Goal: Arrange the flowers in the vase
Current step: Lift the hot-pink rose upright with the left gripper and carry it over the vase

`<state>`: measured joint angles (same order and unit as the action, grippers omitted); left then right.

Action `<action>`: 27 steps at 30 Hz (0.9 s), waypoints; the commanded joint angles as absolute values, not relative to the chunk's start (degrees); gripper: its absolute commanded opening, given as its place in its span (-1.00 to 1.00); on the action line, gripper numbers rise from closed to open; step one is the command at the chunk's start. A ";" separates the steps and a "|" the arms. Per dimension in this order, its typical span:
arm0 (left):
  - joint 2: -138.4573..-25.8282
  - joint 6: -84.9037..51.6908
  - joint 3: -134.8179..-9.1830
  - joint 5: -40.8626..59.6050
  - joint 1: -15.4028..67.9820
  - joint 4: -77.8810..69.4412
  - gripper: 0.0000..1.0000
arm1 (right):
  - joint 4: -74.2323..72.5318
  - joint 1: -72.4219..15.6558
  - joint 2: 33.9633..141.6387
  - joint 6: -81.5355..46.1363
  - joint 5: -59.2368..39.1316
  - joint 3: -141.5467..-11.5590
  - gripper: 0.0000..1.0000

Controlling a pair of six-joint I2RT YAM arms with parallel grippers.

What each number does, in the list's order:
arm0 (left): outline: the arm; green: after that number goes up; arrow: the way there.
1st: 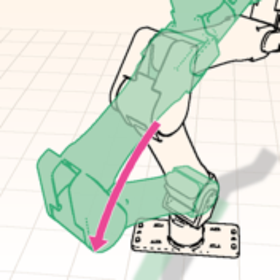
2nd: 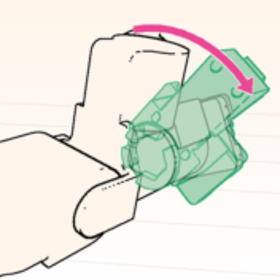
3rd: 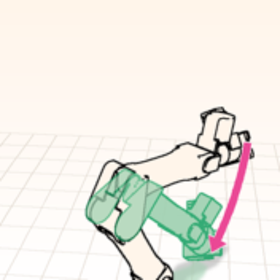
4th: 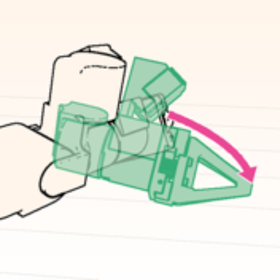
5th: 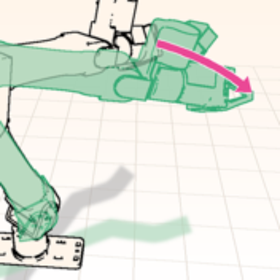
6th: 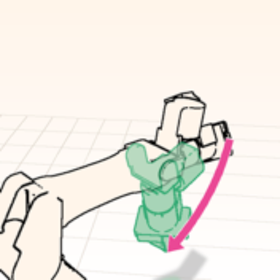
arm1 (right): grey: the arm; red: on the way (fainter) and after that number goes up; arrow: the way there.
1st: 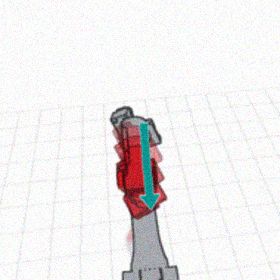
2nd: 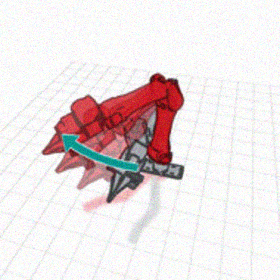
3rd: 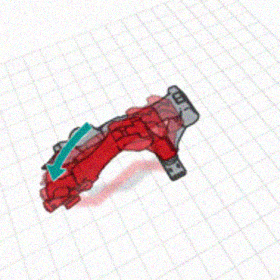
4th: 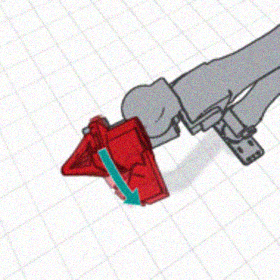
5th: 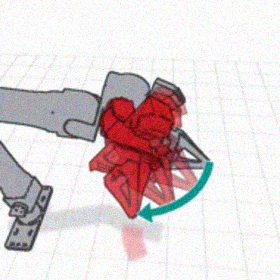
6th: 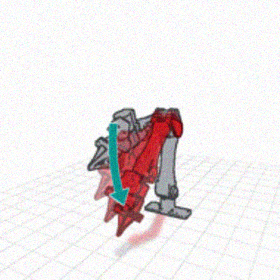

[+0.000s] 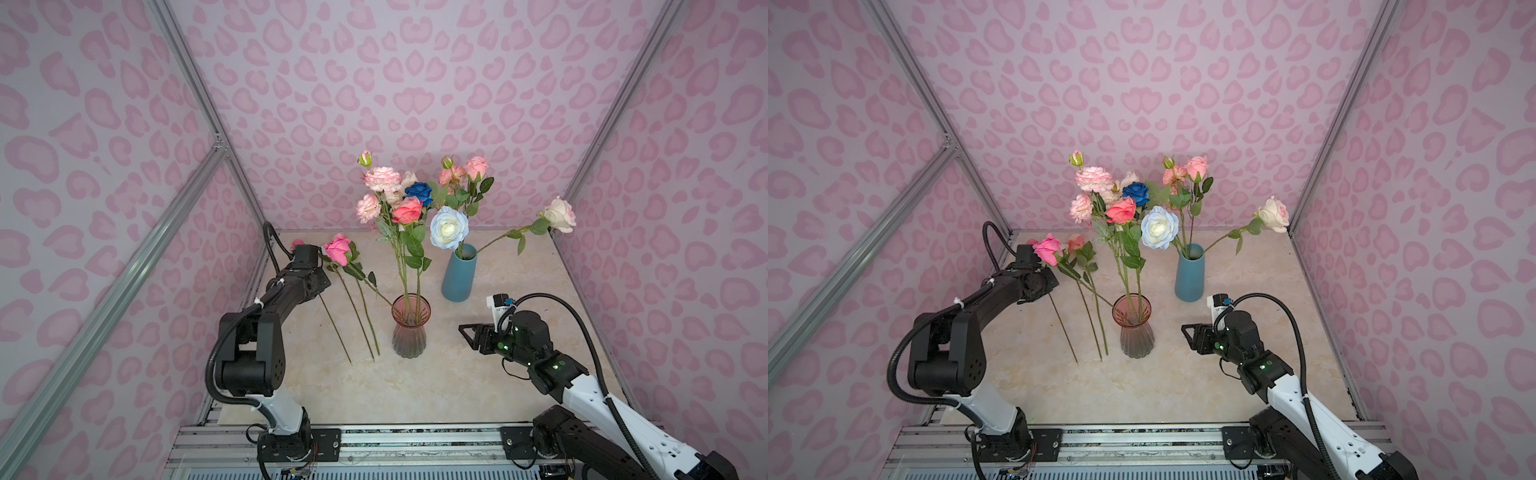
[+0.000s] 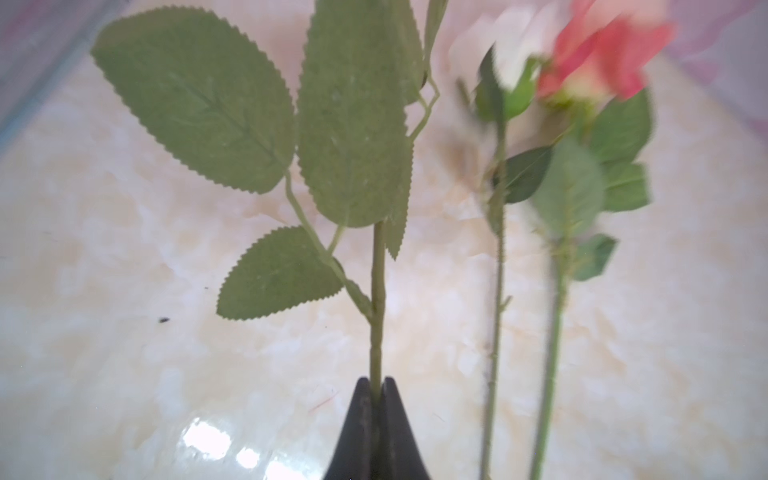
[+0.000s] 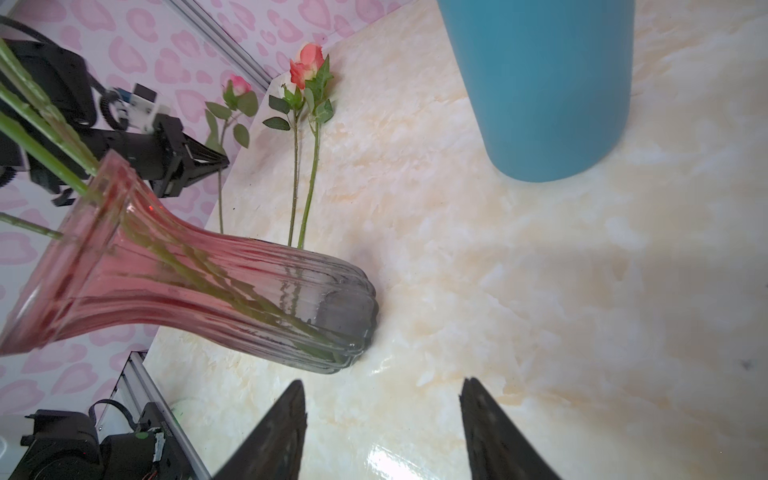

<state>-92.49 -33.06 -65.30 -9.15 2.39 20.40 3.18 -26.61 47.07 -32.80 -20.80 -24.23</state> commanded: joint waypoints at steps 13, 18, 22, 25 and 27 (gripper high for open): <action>-35.46 -15.74 -51.79 -4.30 9.91 8.12 -0.94 | 6.01 -27.16 36.79 -35.43 -21.43 -25.24 0.23; -27.11 -14.97 -56.40 3.71 10.02 9.59 -0.94 | 6.90 -27.15 36.79 -36.73 -21.23 -25.48 0.23; -27.86 -19.44 -62.04 12.47 10.00 9.74 -0.94 | 6.99 -27.12 37.37 -37.13 -20.97 -26.57 0.22; -30.54 -25.22 -64.54 18.94 10.00 6.61 -0.94 | 7.12 -27.22 37.61 -36.77 -19.88 -27.71 0.22; -32.41 -29.67 -64.93 22.47 10.02 2.26 -0.94 | 6.97 -27.14 38.28 -36.76 -19.41 -28.29 0.22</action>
